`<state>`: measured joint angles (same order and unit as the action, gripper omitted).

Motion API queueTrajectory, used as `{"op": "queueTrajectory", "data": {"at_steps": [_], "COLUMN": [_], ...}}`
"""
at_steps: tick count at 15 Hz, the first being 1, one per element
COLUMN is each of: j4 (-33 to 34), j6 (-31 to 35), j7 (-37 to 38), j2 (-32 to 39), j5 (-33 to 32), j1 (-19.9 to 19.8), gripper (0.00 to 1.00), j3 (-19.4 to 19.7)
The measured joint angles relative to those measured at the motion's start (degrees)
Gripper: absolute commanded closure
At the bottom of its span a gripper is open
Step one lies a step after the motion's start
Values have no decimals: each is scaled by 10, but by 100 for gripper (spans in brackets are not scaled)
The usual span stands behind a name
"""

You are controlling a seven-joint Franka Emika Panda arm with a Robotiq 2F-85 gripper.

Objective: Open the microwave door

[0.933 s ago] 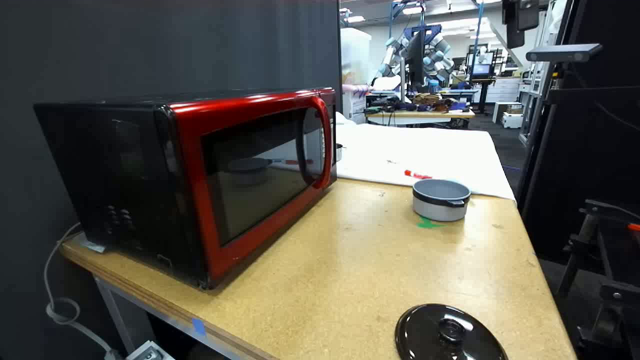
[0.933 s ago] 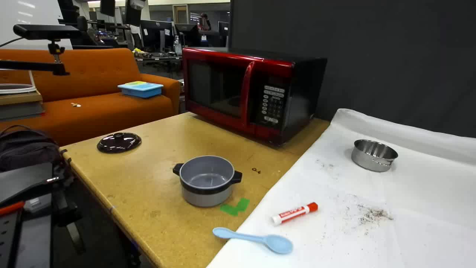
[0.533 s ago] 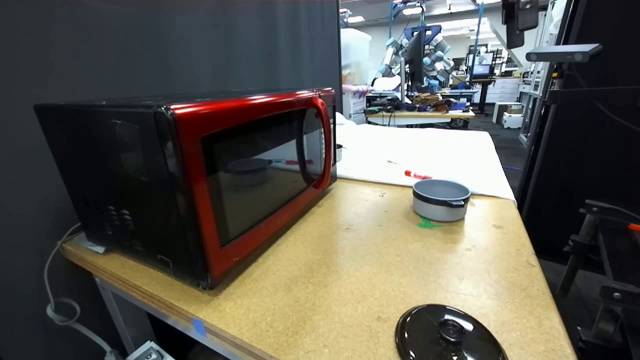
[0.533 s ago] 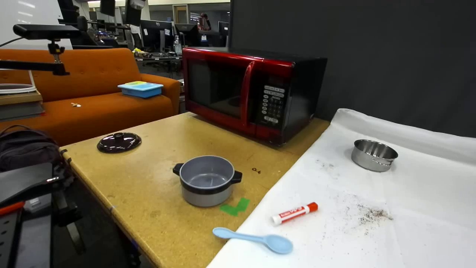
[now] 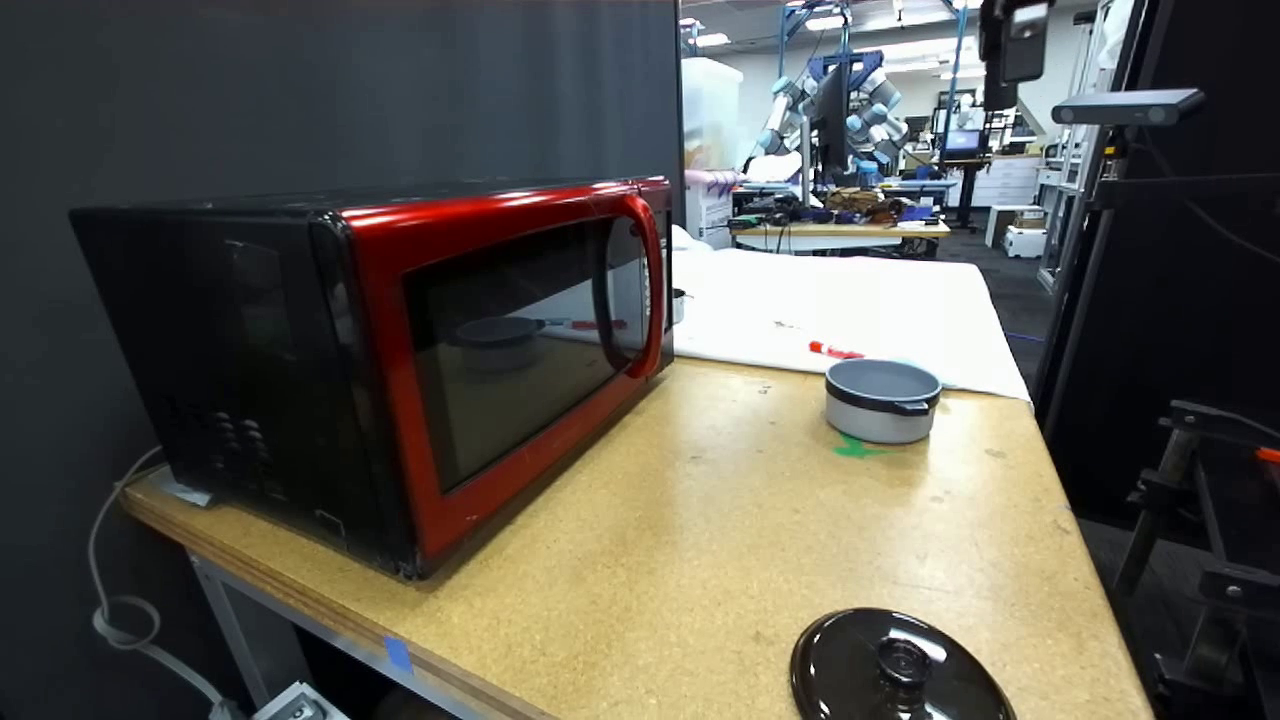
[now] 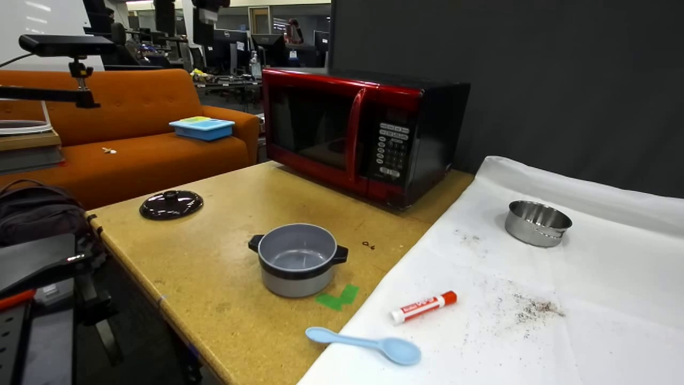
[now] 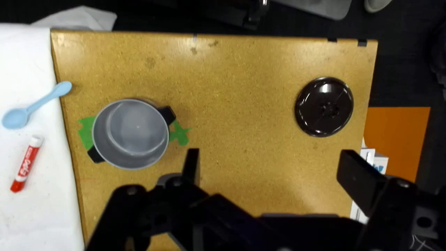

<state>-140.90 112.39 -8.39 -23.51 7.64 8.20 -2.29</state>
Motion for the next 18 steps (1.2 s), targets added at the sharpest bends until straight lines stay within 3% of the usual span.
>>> {"op": "queueTrajectory", "data": {"at_steps": [4,9,12,18], "j4": [-44,-53,-28,-24], "j6": [198,402,415,415], "j7": [67,135,142,141], "j2": [21,93,133,135], "j5": [-2,-51,-74,-74], "j1": [10,-22,-40,-39], "gripper": [0,0,0,0], "j3": [-43,-45,-42,-44]}}
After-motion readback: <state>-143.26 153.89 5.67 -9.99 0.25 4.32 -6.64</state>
